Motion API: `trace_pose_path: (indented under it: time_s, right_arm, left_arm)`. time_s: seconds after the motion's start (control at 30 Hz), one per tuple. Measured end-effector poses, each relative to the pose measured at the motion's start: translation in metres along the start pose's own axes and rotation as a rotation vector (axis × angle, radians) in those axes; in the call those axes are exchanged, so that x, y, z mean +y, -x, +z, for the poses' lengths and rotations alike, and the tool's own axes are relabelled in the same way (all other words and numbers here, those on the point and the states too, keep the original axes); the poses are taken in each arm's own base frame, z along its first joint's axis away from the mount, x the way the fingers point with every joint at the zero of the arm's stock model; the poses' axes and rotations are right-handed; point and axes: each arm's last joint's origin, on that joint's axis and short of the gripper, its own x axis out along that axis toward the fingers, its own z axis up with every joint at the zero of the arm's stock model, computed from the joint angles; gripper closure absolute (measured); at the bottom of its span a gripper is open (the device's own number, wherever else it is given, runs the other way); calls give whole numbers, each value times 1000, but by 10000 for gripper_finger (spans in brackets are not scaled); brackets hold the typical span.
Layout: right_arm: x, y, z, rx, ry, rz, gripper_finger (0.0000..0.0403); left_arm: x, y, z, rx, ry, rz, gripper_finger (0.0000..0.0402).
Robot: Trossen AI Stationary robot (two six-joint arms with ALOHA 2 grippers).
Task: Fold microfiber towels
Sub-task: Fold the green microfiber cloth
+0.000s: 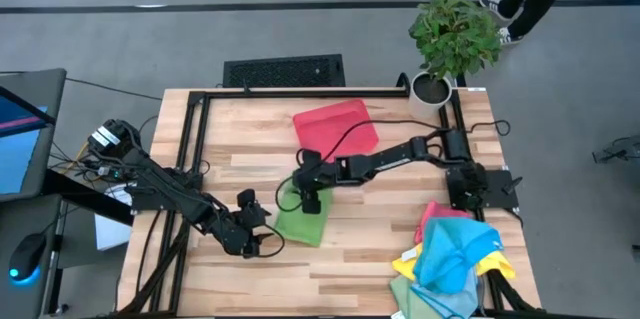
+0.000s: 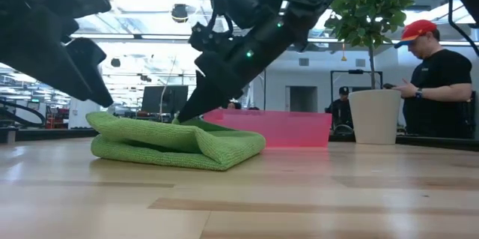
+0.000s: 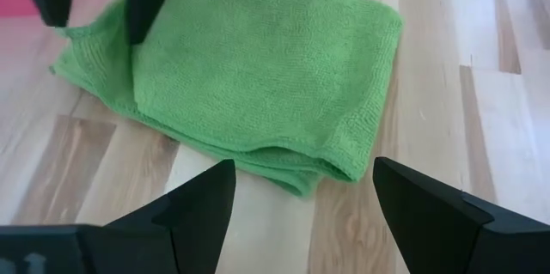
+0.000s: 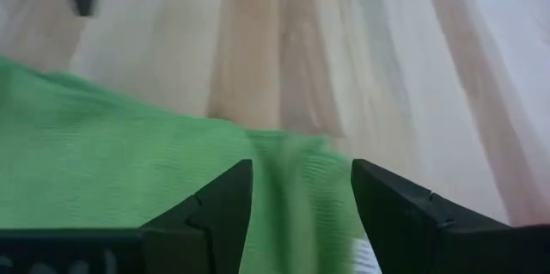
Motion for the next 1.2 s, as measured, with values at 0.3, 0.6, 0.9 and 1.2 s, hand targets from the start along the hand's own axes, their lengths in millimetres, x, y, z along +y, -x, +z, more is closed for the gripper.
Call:
trace_pose_path:
  time_s: [0.3,0.6,0.9,1.2]
  right_arm:
    - [-10,-3,-17,46,-18,11,200]
    - [-12,0,-17,49,-2,-61,345]
    - [-28,1,-19,59,-94,-113,348]
    - [-42,2,-27,123,-253,-132,326]
  left_arm:
    - [0,0,0,-10,-2,13,132]
    - [0,0,1,-12,3,13,132]
    - [0,0,3,-46,13,29,132]
    - [2,-1,13,-156,-27,99,132]
